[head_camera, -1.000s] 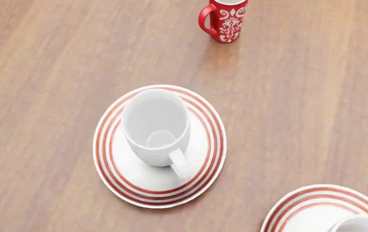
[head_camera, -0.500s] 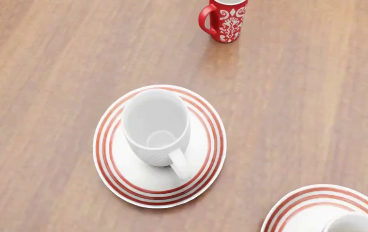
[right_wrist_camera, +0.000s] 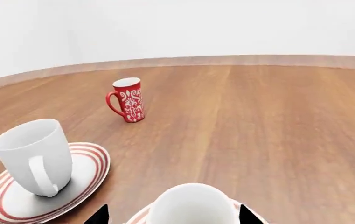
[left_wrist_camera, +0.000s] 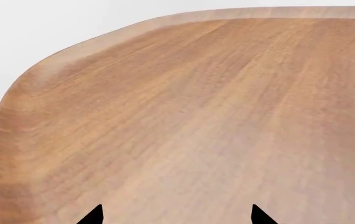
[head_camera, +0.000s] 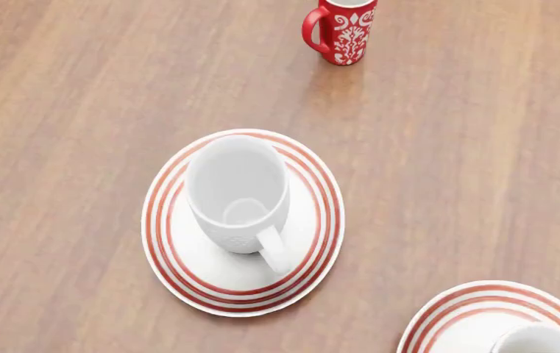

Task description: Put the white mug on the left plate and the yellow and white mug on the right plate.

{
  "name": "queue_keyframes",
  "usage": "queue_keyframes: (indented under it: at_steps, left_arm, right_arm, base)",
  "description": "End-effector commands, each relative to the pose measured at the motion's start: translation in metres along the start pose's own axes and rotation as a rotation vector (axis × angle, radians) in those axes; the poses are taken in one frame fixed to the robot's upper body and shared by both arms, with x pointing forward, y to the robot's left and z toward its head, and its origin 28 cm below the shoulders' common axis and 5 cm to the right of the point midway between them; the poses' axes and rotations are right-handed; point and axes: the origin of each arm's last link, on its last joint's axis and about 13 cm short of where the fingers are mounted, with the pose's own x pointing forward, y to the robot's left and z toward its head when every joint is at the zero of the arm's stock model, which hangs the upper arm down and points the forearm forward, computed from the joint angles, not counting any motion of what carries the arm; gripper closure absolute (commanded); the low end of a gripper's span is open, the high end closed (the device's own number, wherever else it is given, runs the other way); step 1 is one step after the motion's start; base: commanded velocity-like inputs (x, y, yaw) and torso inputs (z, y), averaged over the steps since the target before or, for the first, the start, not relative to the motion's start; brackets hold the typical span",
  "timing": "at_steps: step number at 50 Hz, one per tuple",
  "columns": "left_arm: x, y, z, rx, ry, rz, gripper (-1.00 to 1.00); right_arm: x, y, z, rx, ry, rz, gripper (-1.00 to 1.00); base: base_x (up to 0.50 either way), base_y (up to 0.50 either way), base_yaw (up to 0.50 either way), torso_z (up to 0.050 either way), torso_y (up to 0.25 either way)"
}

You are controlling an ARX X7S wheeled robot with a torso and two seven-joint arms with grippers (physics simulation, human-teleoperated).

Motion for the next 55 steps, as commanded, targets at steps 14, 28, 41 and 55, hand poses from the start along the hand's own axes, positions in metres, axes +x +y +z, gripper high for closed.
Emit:
queue_keyframes:
  at_steps: [14, 28, 41, 55]
  left_arm:
    - [0.003, 0.005, 0.000, -0.014, -0.027, -0.007, -1.00]
    - [0.000, 0.006, 0.002, -0.019, -0.033, -0.008, -1.00]
    - [0.014, -0.011, 0.019, 0.034, -0.083, -0.101, -1.00]
    - [0.045, -0.052, 0.081, 0.117, -0.174, -0.194, -1.00]
  right_arm:
    - [0.045, 0.016, 0.034, -0.044, -0.050, 0.049, -1.00]
    - [0.103, 0.012, 0.035, 0.006, -0.033, 0.012, -1.00]
    - [0.172, 0.018, 0.010, 0.079, -0.012, -0.048, -1.00]
    - [0.200, 0.027, 0.037, 0.077, -0.064, -0.051, -1.00]
  base:
    - [0.00, 0.00, 0.00, 0.000, 0.000]
    - [0.00, 0.00, 0.00, 0.000, 0.000]
    - [0.00, 0.00, 0.00, 0.000, 0.000]
    - [0.00, 0.00, 0.00, 0.000, 0.000]
